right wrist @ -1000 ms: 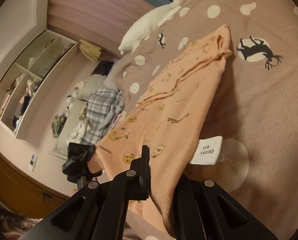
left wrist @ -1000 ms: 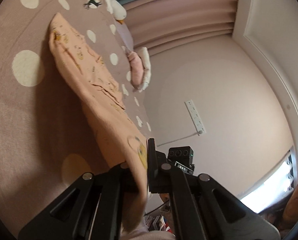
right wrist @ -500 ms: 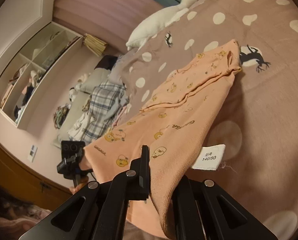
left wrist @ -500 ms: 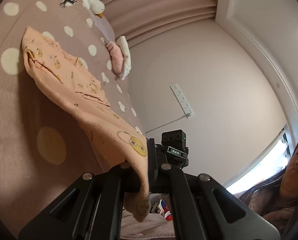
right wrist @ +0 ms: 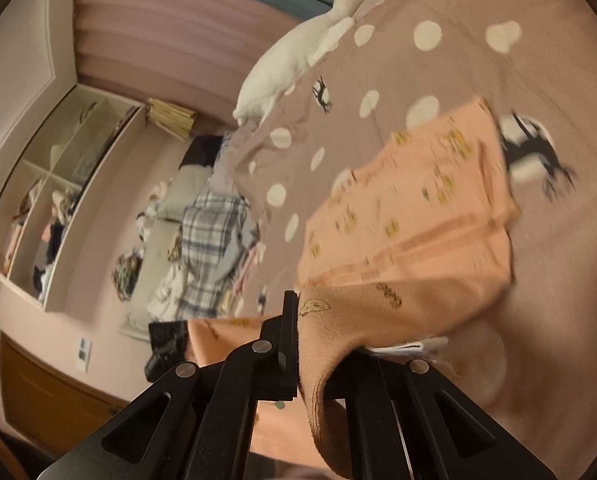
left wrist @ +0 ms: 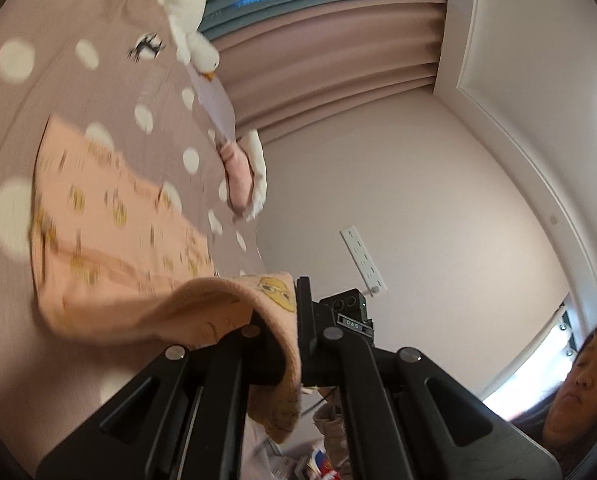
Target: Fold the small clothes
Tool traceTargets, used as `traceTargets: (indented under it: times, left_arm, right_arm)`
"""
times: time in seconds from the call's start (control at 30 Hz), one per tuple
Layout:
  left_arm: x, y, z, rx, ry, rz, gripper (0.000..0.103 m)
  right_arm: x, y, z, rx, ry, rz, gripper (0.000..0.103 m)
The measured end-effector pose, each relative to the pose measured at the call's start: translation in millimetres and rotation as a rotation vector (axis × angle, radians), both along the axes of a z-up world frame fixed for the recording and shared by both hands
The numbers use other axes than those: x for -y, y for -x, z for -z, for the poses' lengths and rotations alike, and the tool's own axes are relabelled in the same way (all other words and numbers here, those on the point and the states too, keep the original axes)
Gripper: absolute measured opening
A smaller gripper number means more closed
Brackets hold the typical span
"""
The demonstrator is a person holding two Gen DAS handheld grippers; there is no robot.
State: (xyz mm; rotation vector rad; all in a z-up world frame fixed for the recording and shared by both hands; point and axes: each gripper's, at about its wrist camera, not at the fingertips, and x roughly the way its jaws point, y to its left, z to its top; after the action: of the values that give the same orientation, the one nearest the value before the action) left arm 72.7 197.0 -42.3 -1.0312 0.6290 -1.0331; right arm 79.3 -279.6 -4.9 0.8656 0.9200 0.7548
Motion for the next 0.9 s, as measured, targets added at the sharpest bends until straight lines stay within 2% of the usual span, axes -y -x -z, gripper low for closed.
traceTargets:
  times: [0.1,0.2,0.33,0.5,0.57,0.63,0.67,0.73,0.77,0.83,0.87,0.9]
  left_arm:
    - [-2.1,-36.4,-4.1,0.004,-0.02,-0.03,0.0]
    - [-1.0,-78.3,5.5,-0.032,-0.051,-0.063,0.0]
    - [1.9,-132.5,37.0,-0.14,-0.108,-0.101,0.0]
    - [4.1,-174.2,71.8,-0.275,-0.206,-0.139,0.0]
    - [3.9,-184.8,82.4,-0.326,-0.267,-0.164,0.0]
    - [0.7,-191.9,90.1,-0.375,-0.329,-0.191,0.0]
    - [-0.8,-195.2,93.1,-0.394,-0.357,-0.199,0.001]
    - [-7.3,-198.4,95.1,-0.424,-0.409,-0.227,0.006]
    - [-10.8,-199.4,94.6,-0.437,-0.422,-0.238,0.01]
    - [-20.0,-199.0,93.2,-0.464,-0.459,-0.272,0.03]
    - [-24.4,-198.1,92.4,-0.475,-0.462,-0.28,0.051]
    - [-30.2,-195.4,90.1,-0.475,-0.454,-0.294,0.056]
  right_arm:
    - [-2.6,-31.0,-3.3,-0.007,0.02,0.009,0.005]
    - [-0.7,-69.0,6.6,-0.055,0.029,0.036,0.005]
    - [1.3,-119.2,37.5,-0.159,0.029,0.087,0.005]
    - [3.6,-160.6,81.9,-0.316,0.051,0.155,0.006]
    - [6.5,-167.9,97.7,-0.381,0.071,0.185,0.024]
    - [11.2,-172.4,109.3,-0.422,0.067,0.19,0.033]
    - [15.9,-173.6,113.2,-0.437,0.053,0.199,0.033]
    - [27.6,-174.0,111.5,-0.432,0.035,0.225,0.036]
    - [35.2,-172.9,107.9,-0.425,0.03,0.252,0.045]
    - [54.0,-169.1,98.9,-0.399,0.0,0.306,0.051]
    - [60.6,-168.0,95.9,-0.388,-0.006,0.327,0.051]
    - [69.1,-163.0,89.2,-0.368,0.007,0.351,0.051]
